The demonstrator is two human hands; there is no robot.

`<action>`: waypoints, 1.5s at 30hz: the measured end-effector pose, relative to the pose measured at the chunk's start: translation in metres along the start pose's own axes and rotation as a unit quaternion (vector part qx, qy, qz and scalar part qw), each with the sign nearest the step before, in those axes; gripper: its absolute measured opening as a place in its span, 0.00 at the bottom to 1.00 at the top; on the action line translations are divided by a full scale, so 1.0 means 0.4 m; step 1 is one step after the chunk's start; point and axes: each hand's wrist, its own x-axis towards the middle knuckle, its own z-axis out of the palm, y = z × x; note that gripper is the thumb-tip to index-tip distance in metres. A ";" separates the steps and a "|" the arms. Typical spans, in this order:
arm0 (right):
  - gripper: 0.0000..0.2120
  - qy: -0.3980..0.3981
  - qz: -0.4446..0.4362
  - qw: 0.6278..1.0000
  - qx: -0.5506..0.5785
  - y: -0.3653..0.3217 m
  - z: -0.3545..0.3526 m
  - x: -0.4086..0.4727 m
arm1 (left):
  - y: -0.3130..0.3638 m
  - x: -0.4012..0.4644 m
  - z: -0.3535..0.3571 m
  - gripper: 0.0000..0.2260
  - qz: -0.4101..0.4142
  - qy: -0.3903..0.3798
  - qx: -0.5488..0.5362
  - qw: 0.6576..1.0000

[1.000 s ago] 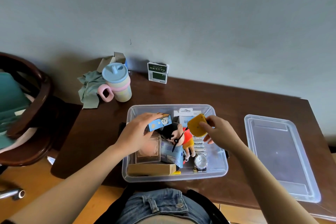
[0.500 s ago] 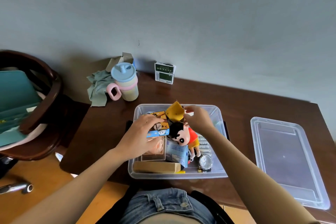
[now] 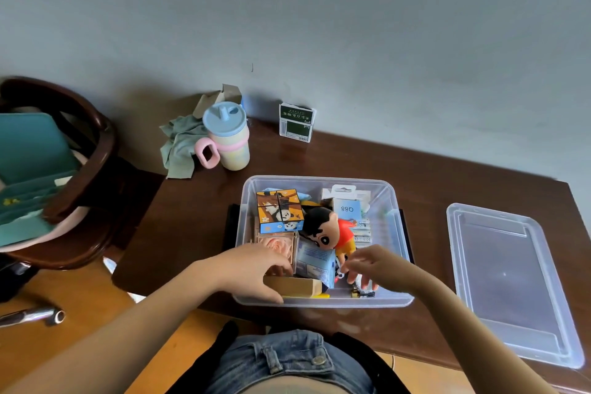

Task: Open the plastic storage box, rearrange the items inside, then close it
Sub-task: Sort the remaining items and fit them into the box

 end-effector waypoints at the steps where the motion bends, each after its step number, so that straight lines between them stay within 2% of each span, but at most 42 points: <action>1: 0.13 -0.004 0.008 1.000 -0.004 0.008 0.005 -0.001 | 0.002 0.003 0.002 0.23 0.000 0.005 0.002 1.000; 7: 0.15 -0.022 0.031 0.998 -0.047 0.028 0.025 0.007 | 0.001 0.014 0.006 0.23 0.017 0.015 0.014 1.000; 14: 0.15 -0.023 0.058 0.981 -0.186 0.042 0.025 0.030 | 0.009 0.010 0.032 0.11 0.040 0.055 0.009 0.998; 17: 0.18 -0.054 0.043 0.978 -0.199 0.039 0.023 0.040 | 0.010 0.005 0.042 0.10 0.041 0.079 0.014 0.996; 22: 0.15 -0.124 0.054 0.969 -0.207 0.044 0.056 0.072 | 0.014 -0.016 0.032 0.07 0.054 0.141 -0.008 0.989; 25: 0.17 -0.148 0.065 0.968 -0.191 0.044 0.091 0.093 | 0.016 -0.041 0.004 0.05 0.044 0.178 -0.092 0.979; 27: 0.18 -0.160 0.071 0.966 -0.189 0.036 0.113 0.113 | 0.007 -0.056 -0.015 0.05 0.026 0.220 -0.166 0.961; 32: 0.23 -0.174 0.119 0.967 -0.141 0.042 0.142 0.151 | -0.024 -0.067 -0.041 0.06 -0.005 0.301 -0.261 0.917; 36: 0.34 -0.169 0.136 0.973 -0.077 0.037 0.157 0.156 | -0.032 -0.052 -0.037 0.06 -0.021 0.318 -0.323 0.891; 39: 0.29 -0.198 0.145 0.968 -0.045 0.030 0.146 0.153 | -0.029 -0.046 -0.032 0.07 -0.015 0.323 -0.353 0.878; 42: 0.23 -0.212 0.135 0.967 0.038 0.024 0.135 0.148 | -0.028 -0.045 -0.030 0.08 -0.013 0.319 -0.373 0.871; 45: 0.21 -0.193 0.097 0.976 -0.001 0.009 0.151 0.154 | -0.029 -0.043 -0.033 0.08 -0.018 0.320 -0.385 0.866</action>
